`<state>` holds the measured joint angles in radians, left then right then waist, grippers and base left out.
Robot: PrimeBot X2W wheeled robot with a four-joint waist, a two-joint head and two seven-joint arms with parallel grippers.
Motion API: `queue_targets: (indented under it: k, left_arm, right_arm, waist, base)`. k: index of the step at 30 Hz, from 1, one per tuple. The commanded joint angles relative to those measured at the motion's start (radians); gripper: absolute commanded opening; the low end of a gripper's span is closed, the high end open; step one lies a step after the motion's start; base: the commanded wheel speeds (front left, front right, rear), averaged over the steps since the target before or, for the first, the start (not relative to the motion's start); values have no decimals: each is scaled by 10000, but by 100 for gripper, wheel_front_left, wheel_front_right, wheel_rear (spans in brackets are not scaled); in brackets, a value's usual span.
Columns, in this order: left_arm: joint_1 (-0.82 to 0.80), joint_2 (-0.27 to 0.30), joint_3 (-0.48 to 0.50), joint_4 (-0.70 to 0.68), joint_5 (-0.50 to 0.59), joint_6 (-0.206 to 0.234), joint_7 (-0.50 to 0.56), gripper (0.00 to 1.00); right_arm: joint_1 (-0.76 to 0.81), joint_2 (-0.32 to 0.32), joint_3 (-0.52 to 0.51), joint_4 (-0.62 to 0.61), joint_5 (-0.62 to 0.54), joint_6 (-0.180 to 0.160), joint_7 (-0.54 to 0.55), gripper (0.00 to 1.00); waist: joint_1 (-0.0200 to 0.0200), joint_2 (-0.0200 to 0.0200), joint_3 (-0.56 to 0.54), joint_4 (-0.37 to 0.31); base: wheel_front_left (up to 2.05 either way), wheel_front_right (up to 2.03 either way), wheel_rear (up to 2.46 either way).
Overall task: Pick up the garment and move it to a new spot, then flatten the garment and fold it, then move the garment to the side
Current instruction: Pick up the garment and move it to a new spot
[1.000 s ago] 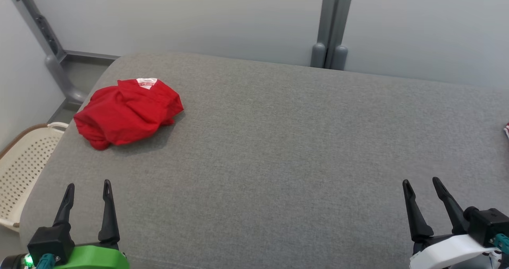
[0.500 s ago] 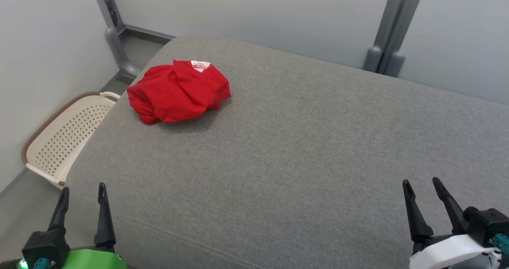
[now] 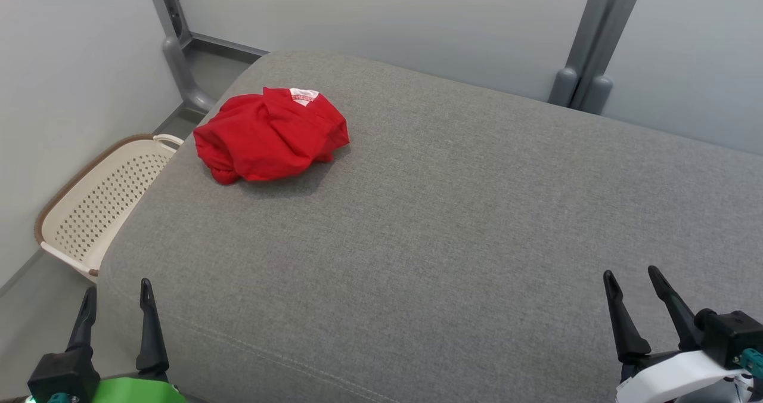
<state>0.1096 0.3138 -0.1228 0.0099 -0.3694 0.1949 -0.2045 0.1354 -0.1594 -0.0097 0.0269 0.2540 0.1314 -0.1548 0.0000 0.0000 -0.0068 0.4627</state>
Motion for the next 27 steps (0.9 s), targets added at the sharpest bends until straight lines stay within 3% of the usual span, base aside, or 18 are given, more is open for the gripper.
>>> queue_targets:
  k: [1, 10, 20, 27]
  left_arm:
    - [-103, -35, 62, 45, -64, 61, -80, 100]
    - [-1621, -149, 304, 275, -174, 54, -359, 100]
    - [-4916, 132, 816, 1023, -186, -80, -505, 100]
    - [-7092, 469, 983, 2212, -353, -289, -355, 100]
  right_arm:
    - [-108, -79, -32, -48, 60, -17, 21, 100]
    - [-406, -759, -449, -575, 132, -17, 294, 100]
    - [-943, -2019, -1511, -1432, 537, -17, 527, 100]
    - [-1127, -2625, -2302, -1771, 845, -18, 445, 100]
  waist:
    - [0, 0, 94, -140]
    - [0, 0, 1167, -1095]
    - [0, 0, 3377, -2607]
    - [0, 0, 4681, -3266]
  base:
    - [0, 0, 0]
    - [0, 0, 0]
    - [0, 0, 0]
    - [0, 0, 0]
